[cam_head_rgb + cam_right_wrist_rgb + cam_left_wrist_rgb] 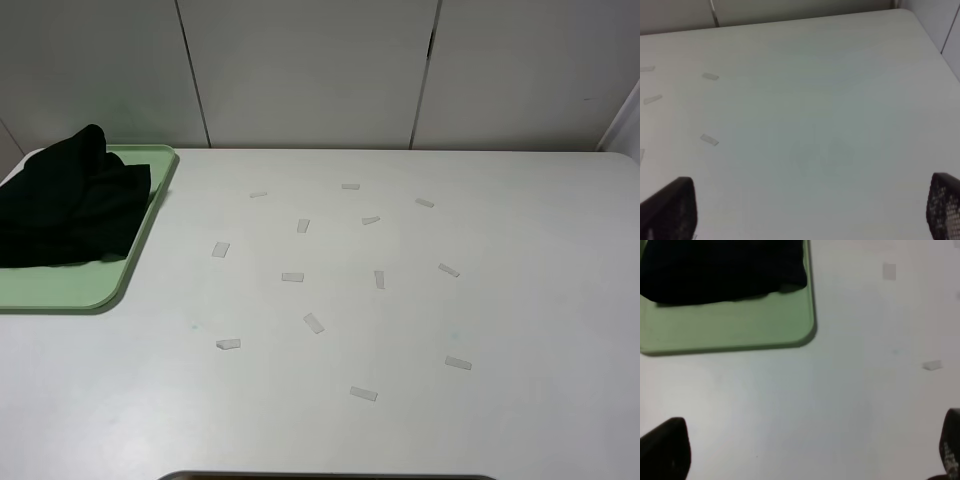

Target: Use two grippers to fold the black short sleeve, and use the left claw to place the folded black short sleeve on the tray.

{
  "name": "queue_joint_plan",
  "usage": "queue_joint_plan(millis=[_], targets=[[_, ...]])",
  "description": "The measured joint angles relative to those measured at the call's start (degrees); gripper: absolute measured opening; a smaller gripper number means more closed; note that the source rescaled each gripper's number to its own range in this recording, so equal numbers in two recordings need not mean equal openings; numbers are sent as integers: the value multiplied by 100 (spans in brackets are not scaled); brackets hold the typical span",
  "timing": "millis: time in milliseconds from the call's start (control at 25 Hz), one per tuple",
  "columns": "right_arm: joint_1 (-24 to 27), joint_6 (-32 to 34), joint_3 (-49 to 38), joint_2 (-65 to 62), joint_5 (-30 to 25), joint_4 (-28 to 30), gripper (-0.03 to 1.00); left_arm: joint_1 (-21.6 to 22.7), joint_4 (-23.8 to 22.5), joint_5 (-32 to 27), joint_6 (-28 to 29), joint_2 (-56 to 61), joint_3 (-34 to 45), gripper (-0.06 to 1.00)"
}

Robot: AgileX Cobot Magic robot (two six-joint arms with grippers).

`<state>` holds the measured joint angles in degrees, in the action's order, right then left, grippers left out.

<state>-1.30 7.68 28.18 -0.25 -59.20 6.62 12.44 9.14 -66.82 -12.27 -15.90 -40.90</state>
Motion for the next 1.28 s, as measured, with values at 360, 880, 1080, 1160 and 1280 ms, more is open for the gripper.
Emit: queue_joint_plan(millis=[360,880,1080,1160,1280], targets=[[0,0,0,0,0,0,100,-54,137,24,-3,1352,720,100],[0,0,0,0,0,-5,100,-787,-162,497,16,1608,1266,100],[0,0,0,0,0,-5,100,-787,-174,497,16,1608,1266,100],[0,0,0,0,0,-5,100,-787,-174,497,16,1608,1266,100],[0,0,0,0,0,-5,100,-787,-174,502,16,1608,1266,100]])
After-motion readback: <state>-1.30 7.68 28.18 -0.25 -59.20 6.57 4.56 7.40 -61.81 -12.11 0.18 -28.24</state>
